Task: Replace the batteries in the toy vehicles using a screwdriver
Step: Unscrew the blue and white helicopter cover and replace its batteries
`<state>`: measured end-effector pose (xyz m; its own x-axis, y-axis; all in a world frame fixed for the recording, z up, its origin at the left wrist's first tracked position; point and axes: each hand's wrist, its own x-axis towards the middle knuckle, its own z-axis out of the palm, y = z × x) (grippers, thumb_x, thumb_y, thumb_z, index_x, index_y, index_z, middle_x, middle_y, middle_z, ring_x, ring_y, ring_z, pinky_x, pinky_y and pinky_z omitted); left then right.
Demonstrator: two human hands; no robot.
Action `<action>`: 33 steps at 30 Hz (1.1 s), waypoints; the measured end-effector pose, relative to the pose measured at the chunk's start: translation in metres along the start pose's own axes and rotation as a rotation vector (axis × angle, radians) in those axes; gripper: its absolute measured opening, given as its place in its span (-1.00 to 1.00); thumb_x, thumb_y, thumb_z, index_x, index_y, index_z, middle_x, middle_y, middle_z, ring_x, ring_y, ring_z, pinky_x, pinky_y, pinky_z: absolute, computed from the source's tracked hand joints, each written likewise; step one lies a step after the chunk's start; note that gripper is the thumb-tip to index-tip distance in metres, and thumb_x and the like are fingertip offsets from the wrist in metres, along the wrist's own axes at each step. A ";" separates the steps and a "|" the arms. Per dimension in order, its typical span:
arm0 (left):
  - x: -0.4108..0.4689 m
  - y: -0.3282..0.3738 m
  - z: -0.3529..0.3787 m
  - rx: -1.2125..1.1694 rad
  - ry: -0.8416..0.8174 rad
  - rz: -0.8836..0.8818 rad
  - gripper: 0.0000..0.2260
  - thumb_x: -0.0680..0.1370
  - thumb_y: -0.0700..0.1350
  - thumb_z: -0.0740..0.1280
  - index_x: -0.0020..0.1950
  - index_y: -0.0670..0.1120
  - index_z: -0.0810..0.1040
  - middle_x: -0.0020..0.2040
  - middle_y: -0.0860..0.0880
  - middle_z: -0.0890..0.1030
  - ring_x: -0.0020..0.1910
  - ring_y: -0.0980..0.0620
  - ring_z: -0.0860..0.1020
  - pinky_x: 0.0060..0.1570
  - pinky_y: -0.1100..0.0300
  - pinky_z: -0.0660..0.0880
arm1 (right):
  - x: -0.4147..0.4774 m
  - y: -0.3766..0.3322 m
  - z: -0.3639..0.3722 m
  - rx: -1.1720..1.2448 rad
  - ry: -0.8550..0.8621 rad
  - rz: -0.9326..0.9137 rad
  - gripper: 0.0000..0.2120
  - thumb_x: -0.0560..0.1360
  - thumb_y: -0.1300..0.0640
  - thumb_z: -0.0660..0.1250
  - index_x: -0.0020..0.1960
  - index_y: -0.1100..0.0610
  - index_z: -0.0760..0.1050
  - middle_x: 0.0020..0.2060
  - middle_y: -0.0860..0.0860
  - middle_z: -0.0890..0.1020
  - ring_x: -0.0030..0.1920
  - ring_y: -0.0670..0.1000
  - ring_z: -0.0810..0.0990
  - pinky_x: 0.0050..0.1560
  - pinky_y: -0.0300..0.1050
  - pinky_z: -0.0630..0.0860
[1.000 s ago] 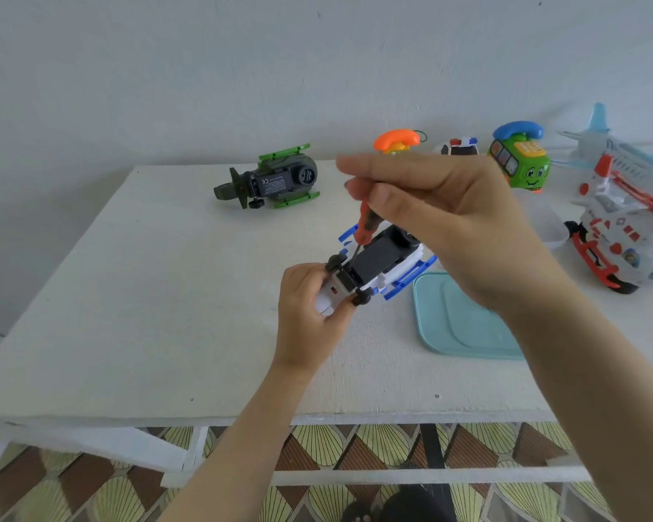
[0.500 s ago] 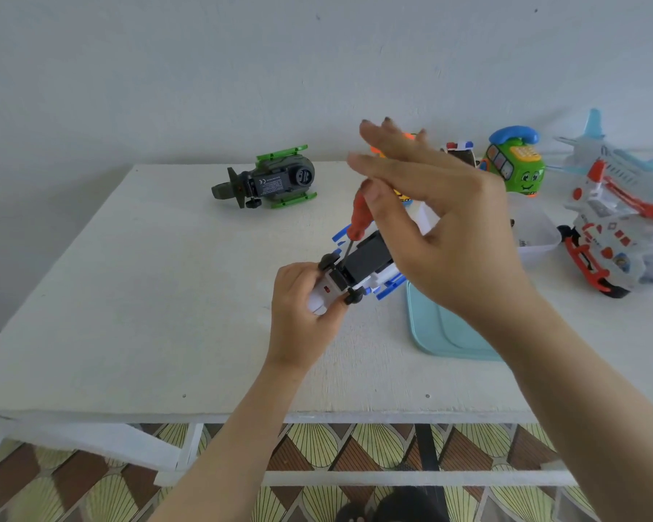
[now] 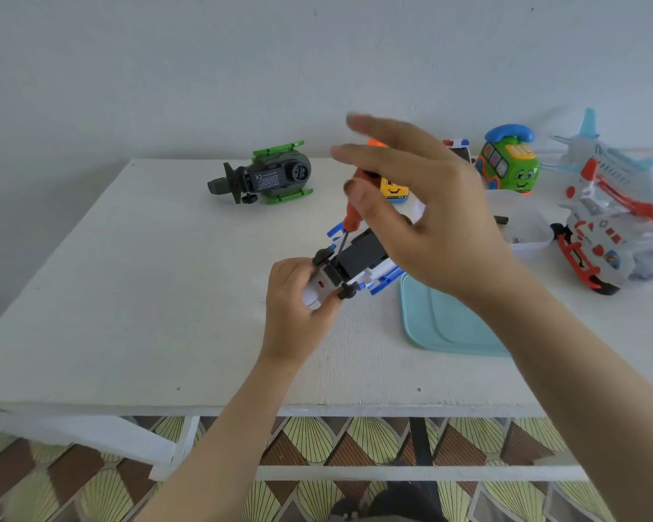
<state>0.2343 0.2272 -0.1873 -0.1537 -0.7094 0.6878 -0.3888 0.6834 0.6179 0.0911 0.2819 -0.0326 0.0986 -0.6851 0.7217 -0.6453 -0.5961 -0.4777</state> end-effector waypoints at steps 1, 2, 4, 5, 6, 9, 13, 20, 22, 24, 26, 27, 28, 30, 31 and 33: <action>0.000 0.000 0.000 -0.004 -0.002 0.003 -0.72 0.43 -0.01 0.41 -0.06 -0.22 0.57 -0.09 0.08 0.48 -0.05 0.06 0.43 -0.04 0.45 0.37 | 0.001 0.000 -0.002 0.047 -0.067 -0.003 -0.75 0.56 0.28 0.21 0.18 0.26 0.56 -0.09 0.18 0.67 0.31 -0.04 0.46 0.26 -0.24 0.39; 0.000 0.000 0.000 -0.007 -0.003 0.003 -0.73 0.43 -0.01 0.41 -0.06 -0.21 0.57 -0.09 0.08 0.48 -0.05 0.05 0.43 -0.04 0.43 0.37 | 0.003 -0.002 -0.004 0.129 -0.138 0.015 -0.72 0.56 0.34 0.17 0.21 0.29 0.54 -0.16 0.20 0.66 0.30 -0.01 0.48 0.27 -0.19 0.41; -0.001 -0.001 0.000 -0.006 -0.006 0.000 -0.73 0.43 -0.01 0.41 -0.07 -0.20 0.57 -0.09 0.09 0.48 -0.06 0.05 0.43 -0.07 0.38 0.40 | 0.004 -0.006 -0.007 0.362 -0.229 0.108 -0.68 0.55 0.41 0.15 0.27 0.30 0.48 -0.24 0.26 0.61 -0.01 0.12 0.62 0.12 -0.03 0.53; -0.001 -0.001 0.001 -0.006 -0.006 -0.004 -0.73 0.43 0.00 0.41 -0.07 -0.21 0.57 -0.09 0.09 0.48 -0.06 0.05 0.43 -0.07 0.34 0.41 | 0.004 -0.008 -0.007 0.445 -0.227 0.141 -0.67 0.54 0.42 0.18 0.28 0.28 0.46 -0.22 0.28 0.60 -0.16 0.20 0.59 0.03 0.02 0.54; 0.000 -0.001 0.001 -0.007 -0.008 -0.008 -0.72 0.43 0.00 0.41 -0.07 -0.21 0.57 -0.09 0.08 0.48 -0.05 0.04 0.43 -0.07 0.32 0.42 | 0.004 -0.009 -0.007 0.476 -0.198 0.165 -0.68 0.53 0.42 0.22 0.27 0.27 0.46 -0.19 0.26 0.61 -0.24 0.22 0.56 -0.03 0.01 0.56; -0.001 0.000 0.001 -0.010 -0.007 0.007 -0.72 0.43 0.01 0.42 -0.07 -0.21 0.57 -0.09 0.09 0.47 -0.05 0.05 0.42 -0.05 0.38 0.39 | 0.001 -0.010 -0.001 0.341 -0.048 0.176 -0.74 0.48 0.33 0.38 0.16 0.22 0.57 -0.19 0.19 0.61 -0.29 0.02 0.59 -0.07 -0.30 0.51; -0.002 0.001 0.001 -0.003 -0.005 0.005 -0.71 0.43 0.02 0.40 -0.07 -0.22 0.58 -0.09 0.08 0.48 -0.04 0.07 0.42 -0.01 0.47 0.34 | -0.004 -0.009 0.010 -0.007 0.186 0.078 -0.92 0.41 0.17 0.48 -0.14 0.19 0.67 -0.32 0.12 0.52 -0.33 -0.07 0.53 -0.17 -0.24 0.50; -0.002 -0.001 0.000 -0.027 -0.007 -0.012 -0.72 0.43 0.00 0.41 -0.04 -0.20 0.58 -0.07 0.09 0.49 -0.03 0.10 0.42 -0.01 0.43 0.38 | -0.004 -0.006 -0.002 0.027 0.042 0.126 -0.73 0.58 0.27 0.13 0.07 0.25 0.61 -0.23 0.13 0.67 0.16 0.00 0.57 0.20 -0.31 0.42; -0.002 -0.001 0.001 -0.036 -0.013 -0.017 -0.71 0.43 0.00 0.41 -0.02 -0.20 0.58 -0.07 0.09 0.49 -0.03 0.08 0.43 -0.03 0.39 0.42 | -0.004 -0.010 -0.009 0.312 -0.076 0.243 -0.68 0.55 0.34 0.12 0.23 0.26 0.53 -0.20 0.22 0.66 0.06 0.09 0.62 0.24 -0.17 0.46; -0.002 -0.001 0.000 -0.034 -0.013 -0.012 -0.70 0.44 0.02 0.41 -0.02 -0.20 0.58 -0.07 0.09 0.49 -0.03 0.06 0.44 -0.06 0.30 0.45 | -0.002 -0.012 -0.013 0.465 -0.108 0.263 -0.66 0.54 0.35 0.16 0.27 0.18 0.48 -0.11 0.30 0.64 -0.11 0.14 0.64 0.19 -0.07 0.51; -0.002 -0.002 0.000 -0.026 -0.007 0.000 -0.70 0.44 0.02 0.42 -0.03 -0.20 0.57 -0.07 0.10 0.49 -0.04 0.07 0.43 -0.07 0.27 0.46 | -0.002 -0.012 -0.014 0.417 -0.082 0.227 -0.71 0.53 0.32 0.24 0.21 0.13 0.51 -0.15 0.26 0.66 -0.14 0.05 0.65 0.13 -0.12 0.52; -0.001 -0.002 0.000 -0.024 -0.004 0.002 -0.71 0.44 0.02 0.42 -0.04 -0.20 0.57 -0.07 0.09 0.49 -0.04 0.07 0.43 -0.08 0.26 0.46 | -0.003 -0.011 -0.013 0.347 -0.061 0.203 -0.74 0.52 0.31 0.29 0.16 0.10 0.55 -0.19 0.21 0.66 -0.15 -0.02 0.63 0.07 -0.18 0.52; -0.001 -0.001 0.000 -0.025 -0.001 0.000 -0.71 0.44 0.02 0.42 -0.05 -0.20 0.57 -0.08 0.09 0.49 -0.04 0.07 0.43 -0.08 0.26 0.45 | -0.005 -0.011 -0.011 0.272 -0.042 0.180 -0.78 0.51 0.28 0.33 0.11 0.08 0.58 -0.23 0.13 0.66 -0.15 -0.09 0.59 0.01 -0.21 0.51; -0.001 0.001 0.000 -0.025 -0.001 -0.005 -0.71 0.44 0.03 0.41 -0.08 -0.21 0.57 -0.10 0.08 0.49 -0.06 0.06 0.43 -0.09 0.27 0.44 | -0.006 -0.013 -0.007 0.157 -0.001 0.144 -0.84 0.47 0.21 0.40 0.04 0.05 0.62 -0.25 0.05 0.62 -0.17 -0.11 0.56 -0.06 -0.13 0.55; -0.001 0.002 0.000 -0.026 0.000 -0.005 -0.71 0.43 0.03 0.41 -0.10 -0.21 0.56 -0.11 0.09 0.48 -0.06 0.06 0.42 -0.09 0.30 0.42 | -0.007 -0.014 -0.004 0.117 0.017 0.117 -0.85 0.46 0.19 0.41 0.02 0.07 0.64 -0.24 0.07 0.59 -0.20 -0.07 0.58 -0.12 -0.08 0.56; -0.001 0.004 -0.001 -0.025 0.001 0.000 -0.70 0.43 0.04 0.41 -0.11 -0.21 0.56 -0.10 0.09 0.47 -0.06 0.09 0.41 -0.08 0.37 0.38 | -0.009 -0.017 0.004 0.053 0.070 0.052 -0.87 0.46 0.17 0.42 -0.01 0.15 0.66 -0.24 0.11 0.55 -0.27 0.06 0.60 -0.24 0.00 0.56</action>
<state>0.2336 0.2309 -0.1848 -0.1528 -0.7089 0.6886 -0.3657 0.6879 0.6270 0.1036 0.2961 -0.0326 0.0114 -0.6857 0.7278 -0.6072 -0.5830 -0.5398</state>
